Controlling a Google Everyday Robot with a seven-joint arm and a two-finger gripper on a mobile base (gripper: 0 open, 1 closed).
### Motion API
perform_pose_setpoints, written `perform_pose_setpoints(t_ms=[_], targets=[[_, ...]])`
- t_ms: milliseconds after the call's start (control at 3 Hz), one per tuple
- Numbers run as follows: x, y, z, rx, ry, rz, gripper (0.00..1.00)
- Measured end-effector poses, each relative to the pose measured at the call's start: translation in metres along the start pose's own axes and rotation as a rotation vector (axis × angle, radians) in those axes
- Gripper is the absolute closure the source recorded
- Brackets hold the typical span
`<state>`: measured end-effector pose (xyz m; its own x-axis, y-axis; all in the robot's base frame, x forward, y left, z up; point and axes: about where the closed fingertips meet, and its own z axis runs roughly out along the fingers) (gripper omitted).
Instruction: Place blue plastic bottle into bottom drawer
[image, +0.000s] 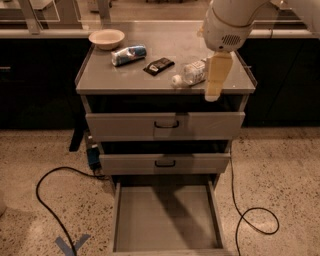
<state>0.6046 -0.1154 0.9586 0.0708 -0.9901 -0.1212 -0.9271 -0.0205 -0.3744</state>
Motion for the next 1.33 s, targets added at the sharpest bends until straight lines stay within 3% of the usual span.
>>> perform_pose_setpoints(t_ms=[333,667,1000,1333], targets=[[0.000,0.000,0.000,0.000,0.000,0.000,0.00],[0.004,-0.017,0.010,0.024,0.034,-0.010,0.00],[0.007,-0.064,0.034,0.077,0.059,-0.007,0.00],[0.003,-0.113,0.057,0.117,0.019,-0.016,0.00]])
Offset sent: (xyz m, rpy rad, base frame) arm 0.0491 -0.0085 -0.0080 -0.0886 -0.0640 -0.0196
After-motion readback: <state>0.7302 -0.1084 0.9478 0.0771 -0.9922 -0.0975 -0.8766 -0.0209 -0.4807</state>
